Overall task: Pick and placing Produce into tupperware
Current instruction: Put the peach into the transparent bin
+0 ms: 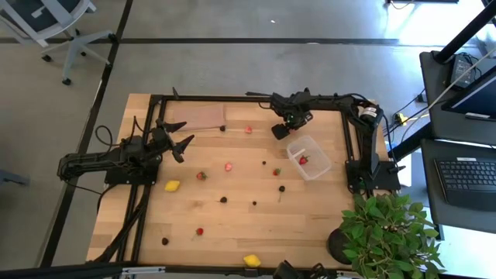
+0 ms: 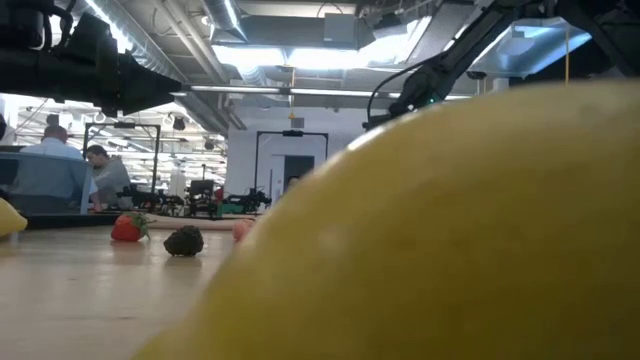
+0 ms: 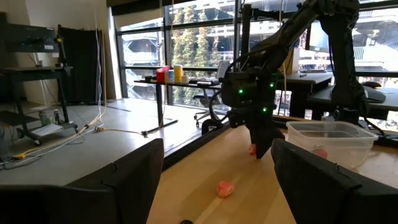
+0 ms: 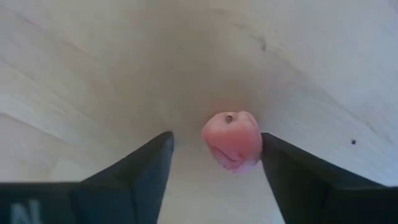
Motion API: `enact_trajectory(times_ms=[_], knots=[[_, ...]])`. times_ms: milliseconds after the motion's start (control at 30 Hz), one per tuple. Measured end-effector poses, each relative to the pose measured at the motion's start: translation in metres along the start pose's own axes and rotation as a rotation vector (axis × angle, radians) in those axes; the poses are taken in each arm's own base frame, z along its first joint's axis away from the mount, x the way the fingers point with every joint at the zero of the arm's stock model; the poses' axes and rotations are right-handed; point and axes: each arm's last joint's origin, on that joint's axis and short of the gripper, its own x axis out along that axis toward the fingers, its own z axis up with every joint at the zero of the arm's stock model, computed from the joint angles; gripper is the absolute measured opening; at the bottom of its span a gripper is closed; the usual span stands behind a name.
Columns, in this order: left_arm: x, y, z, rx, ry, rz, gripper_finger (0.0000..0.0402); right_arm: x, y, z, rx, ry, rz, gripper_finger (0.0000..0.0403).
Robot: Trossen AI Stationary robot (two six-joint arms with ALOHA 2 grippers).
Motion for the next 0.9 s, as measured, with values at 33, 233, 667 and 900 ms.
enact_trajectory(times_ms=[33,233,667,900], knots=[[0.0,0.0,0.0,0.0,0.0,0.0,0.0291,0.0,0.0,0.0,0.0,-0.001,0.002,0.0227],[0.0,0.0,0.0,0.0,0.0,0.0,0.0291,0.0,0.001,0.0,-0.001,-0.003,0.008,0.0153],[0.0,0.0,0.0,0.0,0.0,0.0,0.0291,-0.011,-0.004,0.0,-0.026,-0.046,-0.016,0.006],[0.0,0.0,0.0,0.001,0.0,0.0,0.0291,-0.039,-0.006,-0.005,-0.024,-0.093,0.053,0.0059]])
